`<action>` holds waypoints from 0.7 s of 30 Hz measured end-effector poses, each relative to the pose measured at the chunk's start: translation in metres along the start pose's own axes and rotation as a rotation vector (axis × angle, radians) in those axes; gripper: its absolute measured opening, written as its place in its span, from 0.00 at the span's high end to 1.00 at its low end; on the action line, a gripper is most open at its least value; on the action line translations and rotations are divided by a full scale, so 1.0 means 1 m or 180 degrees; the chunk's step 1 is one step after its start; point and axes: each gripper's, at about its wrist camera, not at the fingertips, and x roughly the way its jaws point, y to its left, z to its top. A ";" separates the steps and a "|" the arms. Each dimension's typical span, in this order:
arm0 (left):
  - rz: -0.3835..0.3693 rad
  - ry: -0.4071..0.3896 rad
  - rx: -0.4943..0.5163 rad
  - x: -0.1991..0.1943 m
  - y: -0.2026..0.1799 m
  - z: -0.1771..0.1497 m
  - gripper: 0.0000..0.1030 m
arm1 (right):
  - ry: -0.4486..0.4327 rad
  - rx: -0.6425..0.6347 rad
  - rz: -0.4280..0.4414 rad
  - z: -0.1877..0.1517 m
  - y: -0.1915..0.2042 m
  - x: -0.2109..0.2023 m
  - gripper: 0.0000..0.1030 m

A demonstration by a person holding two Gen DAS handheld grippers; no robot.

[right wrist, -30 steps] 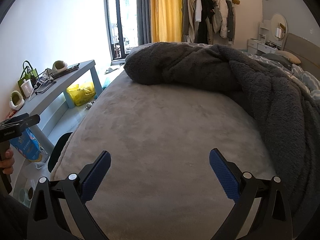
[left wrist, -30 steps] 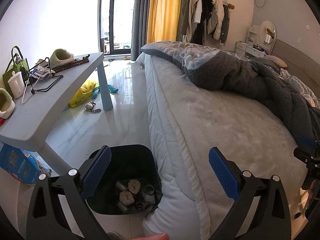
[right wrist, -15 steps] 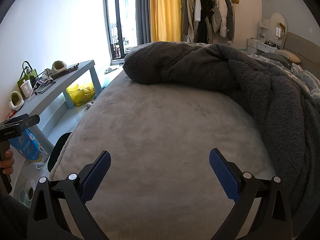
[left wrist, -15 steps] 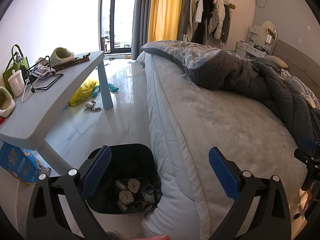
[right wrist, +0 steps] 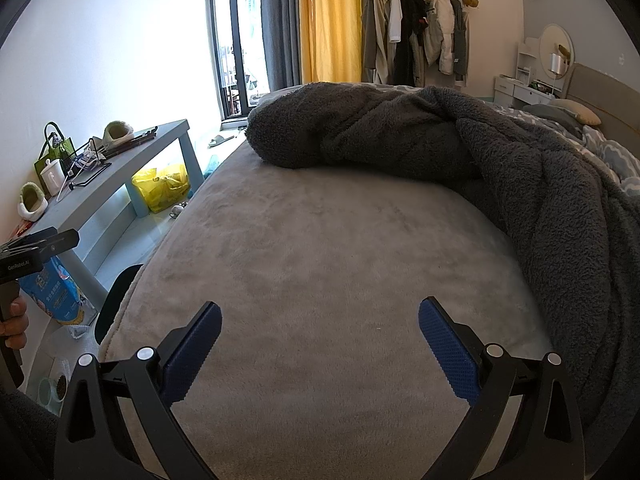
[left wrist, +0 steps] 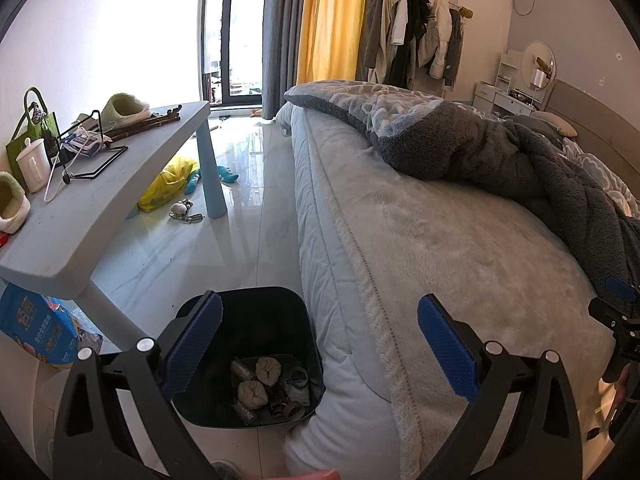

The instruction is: Collect trash

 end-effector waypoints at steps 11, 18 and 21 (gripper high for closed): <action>0.0002 -0.0003 -0.0010 0.001 0.000 -0.001 0.03 | 0.0001 0.0000 -0.0002 0.000 0.000 0.000 0.03; -0.0014 -0.0011 0.0034 0.000 -0.003 -0.003 0.03 | 0.0001 0.0001 -0.0001 0.000 0.000 0.000 0.03; -0.0010 -0.0013 0.0040 0.000 -0.004 -0.003 0.03 | 0.0002 0.0000 -0.0003 0.000 0.000 0.000 0.03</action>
